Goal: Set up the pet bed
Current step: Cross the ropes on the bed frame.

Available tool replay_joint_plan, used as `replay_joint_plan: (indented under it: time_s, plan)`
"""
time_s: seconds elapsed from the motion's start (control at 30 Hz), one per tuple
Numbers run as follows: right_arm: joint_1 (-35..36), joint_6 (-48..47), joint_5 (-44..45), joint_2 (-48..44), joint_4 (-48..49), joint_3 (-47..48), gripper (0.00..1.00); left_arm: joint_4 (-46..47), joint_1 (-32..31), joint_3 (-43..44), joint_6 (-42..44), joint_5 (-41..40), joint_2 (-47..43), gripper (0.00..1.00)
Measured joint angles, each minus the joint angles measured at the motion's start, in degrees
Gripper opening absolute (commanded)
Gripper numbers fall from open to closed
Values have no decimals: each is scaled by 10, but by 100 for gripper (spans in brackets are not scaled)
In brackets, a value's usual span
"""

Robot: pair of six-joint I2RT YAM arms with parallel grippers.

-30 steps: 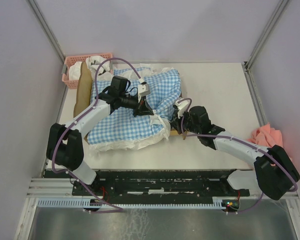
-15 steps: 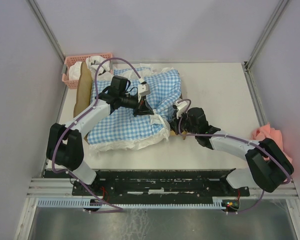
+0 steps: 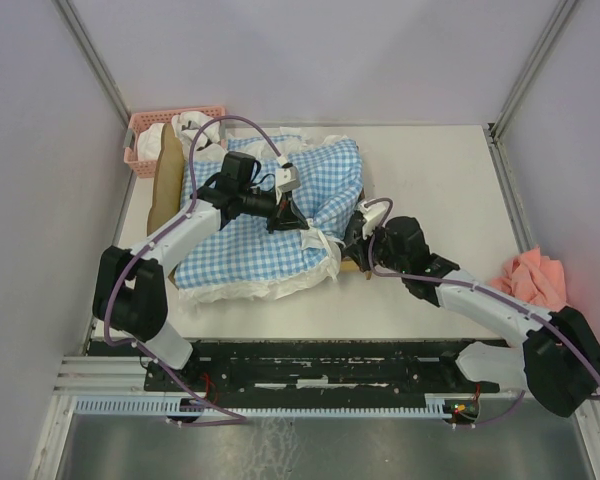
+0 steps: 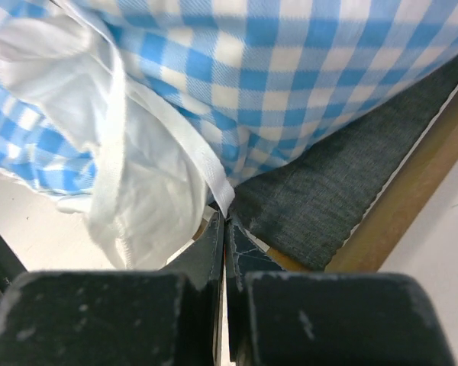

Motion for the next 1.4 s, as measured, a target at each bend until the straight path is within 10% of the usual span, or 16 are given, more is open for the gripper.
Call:
replay_joint_plan:
  time_s: [0.87,1.4]
  plan:
    - [0,-37,-52,-6,236,-88,2,1,19,-3,-10,0,0,3]
    - [1,21,-10,-3,74,-42,6,-22,22,-3,-8,4,-4,3]
